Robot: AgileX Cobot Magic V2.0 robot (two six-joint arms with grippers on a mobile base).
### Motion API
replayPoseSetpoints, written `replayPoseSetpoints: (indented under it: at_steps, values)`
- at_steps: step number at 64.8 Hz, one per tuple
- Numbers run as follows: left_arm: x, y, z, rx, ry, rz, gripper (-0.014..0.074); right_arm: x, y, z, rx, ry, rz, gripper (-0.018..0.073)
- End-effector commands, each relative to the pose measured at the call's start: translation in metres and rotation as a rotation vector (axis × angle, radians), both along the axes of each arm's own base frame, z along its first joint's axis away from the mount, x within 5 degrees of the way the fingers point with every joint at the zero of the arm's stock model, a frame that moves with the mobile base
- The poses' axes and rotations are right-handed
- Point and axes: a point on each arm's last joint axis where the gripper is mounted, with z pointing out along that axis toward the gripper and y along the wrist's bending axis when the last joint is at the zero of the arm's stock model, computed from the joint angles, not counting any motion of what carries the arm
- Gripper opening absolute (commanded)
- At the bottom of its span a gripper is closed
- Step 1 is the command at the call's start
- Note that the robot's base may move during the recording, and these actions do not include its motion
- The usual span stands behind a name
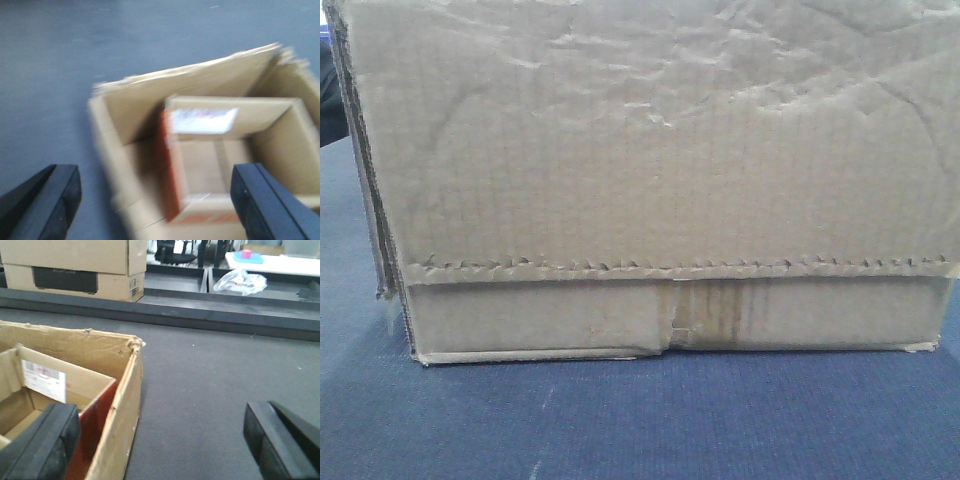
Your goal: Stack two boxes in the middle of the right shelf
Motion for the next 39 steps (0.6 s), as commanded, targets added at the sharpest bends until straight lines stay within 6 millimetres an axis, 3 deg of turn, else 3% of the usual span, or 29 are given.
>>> replayPoseSetpoints:
  at_steps: [1,9,16,39]
  values:
    - [-0.008,0.016,0.007,0.068,-0.017,0.065,0.0501,0.01,0.006,0.02,-0.017,0.043,0.031,0.0558]
    - [-0.007,0.035,0.009,0.062,-0.018,0.113,0.0498,0.027,0.019,0.038,-0.046,0.154,0.095,0.0558]
    - [-0.007,0.044,0.002,0.032,0.02,0.122,0.0498,0.05,0.03,0.043,-0.072,0.256,0.12,0.0558]
    - [-0.001,0.011,-0.072,0.071,0.279,0.013,0.0498,0.107,0.047,-0.006,-0.161,0.642,0.133,0.0558]
